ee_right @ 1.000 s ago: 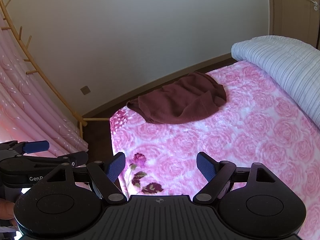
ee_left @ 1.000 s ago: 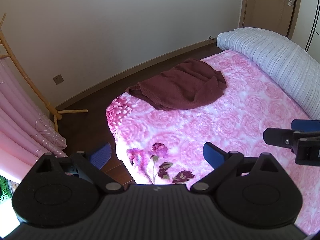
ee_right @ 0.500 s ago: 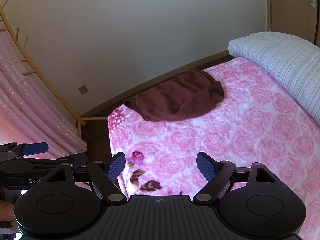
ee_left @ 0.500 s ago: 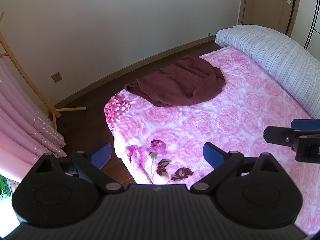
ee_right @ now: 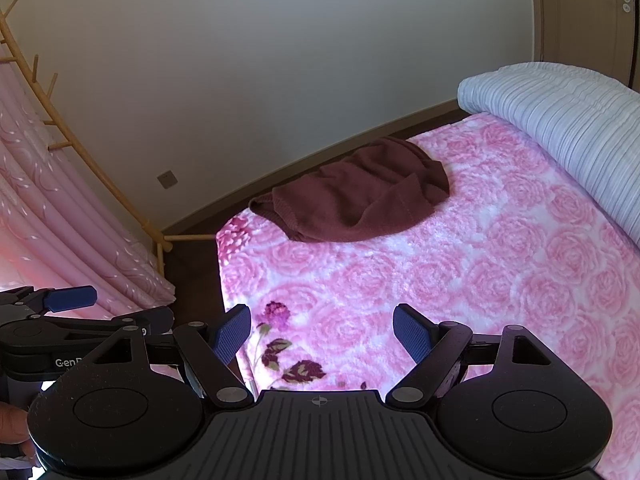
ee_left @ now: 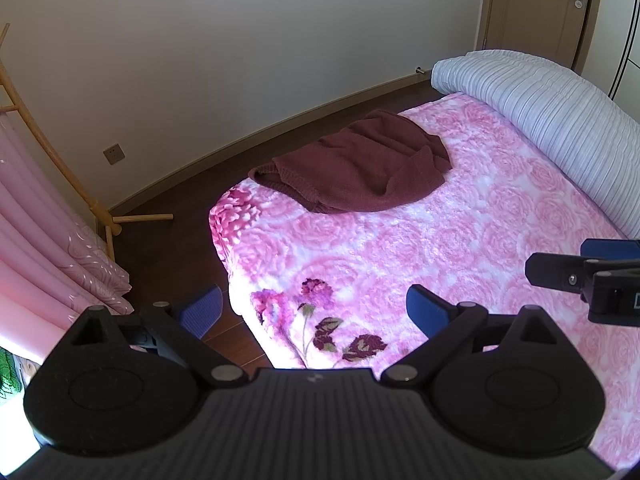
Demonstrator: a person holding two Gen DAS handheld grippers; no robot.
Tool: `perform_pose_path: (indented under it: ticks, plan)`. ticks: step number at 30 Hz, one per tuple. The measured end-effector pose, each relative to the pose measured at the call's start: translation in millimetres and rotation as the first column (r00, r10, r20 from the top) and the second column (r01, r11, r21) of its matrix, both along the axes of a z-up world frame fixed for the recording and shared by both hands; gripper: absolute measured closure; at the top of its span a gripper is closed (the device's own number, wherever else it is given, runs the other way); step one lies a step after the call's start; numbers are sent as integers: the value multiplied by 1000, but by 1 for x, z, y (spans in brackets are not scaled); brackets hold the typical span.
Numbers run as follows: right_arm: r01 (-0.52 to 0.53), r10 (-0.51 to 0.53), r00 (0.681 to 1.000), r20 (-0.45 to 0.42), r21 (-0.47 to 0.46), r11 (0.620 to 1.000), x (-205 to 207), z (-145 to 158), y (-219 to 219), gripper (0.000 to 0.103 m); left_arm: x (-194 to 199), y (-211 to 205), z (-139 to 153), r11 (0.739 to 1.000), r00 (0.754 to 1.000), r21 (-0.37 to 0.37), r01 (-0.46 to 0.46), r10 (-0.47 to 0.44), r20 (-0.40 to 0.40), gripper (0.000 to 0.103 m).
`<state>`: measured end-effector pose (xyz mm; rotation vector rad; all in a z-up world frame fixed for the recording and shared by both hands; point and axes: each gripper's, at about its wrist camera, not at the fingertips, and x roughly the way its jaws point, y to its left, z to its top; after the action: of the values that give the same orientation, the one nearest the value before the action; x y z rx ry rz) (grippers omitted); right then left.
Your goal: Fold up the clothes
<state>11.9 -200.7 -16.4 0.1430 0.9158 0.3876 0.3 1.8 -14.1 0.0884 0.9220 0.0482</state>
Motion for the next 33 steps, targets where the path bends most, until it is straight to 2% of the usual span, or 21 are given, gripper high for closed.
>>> perform_pose_path:
  ticks: [33]
  plan:
    - [-10, 10, 1000, -10, -3, 1000, 0, -5, 2, 22, 3, 1, 4, 1000, 1000, -6, -6, 6, -8, 6]
